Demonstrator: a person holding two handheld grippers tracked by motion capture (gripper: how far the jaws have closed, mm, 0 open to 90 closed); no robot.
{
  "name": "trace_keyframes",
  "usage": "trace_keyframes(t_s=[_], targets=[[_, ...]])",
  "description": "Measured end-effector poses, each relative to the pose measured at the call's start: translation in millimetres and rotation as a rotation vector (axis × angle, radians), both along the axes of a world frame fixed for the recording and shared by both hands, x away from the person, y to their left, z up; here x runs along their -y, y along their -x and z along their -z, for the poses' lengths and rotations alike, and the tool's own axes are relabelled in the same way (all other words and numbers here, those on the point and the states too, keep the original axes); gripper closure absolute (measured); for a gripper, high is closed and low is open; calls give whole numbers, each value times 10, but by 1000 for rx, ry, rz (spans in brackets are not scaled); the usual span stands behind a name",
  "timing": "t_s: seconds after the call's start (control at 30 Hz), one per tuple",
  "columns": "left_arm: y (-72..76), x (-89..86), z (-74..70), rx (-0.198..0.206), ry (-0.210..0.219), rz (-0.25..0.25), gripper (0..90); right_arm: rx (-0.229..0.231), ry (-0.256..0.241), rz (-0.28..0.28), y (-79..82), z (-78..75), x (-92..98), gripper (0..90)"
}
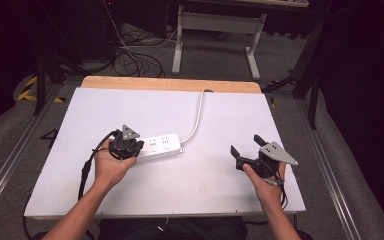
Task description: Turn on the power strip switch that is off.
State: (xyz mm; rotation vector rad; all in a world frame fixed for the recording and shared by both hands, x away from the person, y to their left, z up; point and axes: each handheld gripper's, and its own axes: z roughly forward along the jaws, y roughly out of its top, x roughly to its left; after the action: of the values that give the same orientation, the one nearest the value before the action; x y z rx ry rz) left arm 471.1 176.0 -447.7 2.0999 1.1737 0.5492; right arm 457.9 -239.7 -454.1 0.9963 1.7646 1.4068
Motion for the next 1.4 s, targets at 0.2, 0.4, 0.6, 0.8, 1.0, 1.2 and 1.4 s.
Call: trace_keyframes(t_s=[0.2,0.4,0.6,0.8,1.0,1.2,1.4], targets=[[-28,-16,27,-43,-8,-1,900,2,4,-2,6,-4,-3,63],[-38,-19,41,-61,-12,6,900,2,3,0,6,-6,0,63],[-40,-17,47,-65,-18,5,900,5,0,0,8,-8,3,63],[-19,-9,69,-64,-2,-20,900,6,0,1,15,-15,4,63],[-18,-34,81,-74,24,-32,900,5,-1,5,20,-17,6,63],[-21,-37,92,-74,29,-32,900,2,0,9,17,-15,12,63],[-13,-24,97,-68,21,-36,900,3,0,12,20,-18,13,63]])
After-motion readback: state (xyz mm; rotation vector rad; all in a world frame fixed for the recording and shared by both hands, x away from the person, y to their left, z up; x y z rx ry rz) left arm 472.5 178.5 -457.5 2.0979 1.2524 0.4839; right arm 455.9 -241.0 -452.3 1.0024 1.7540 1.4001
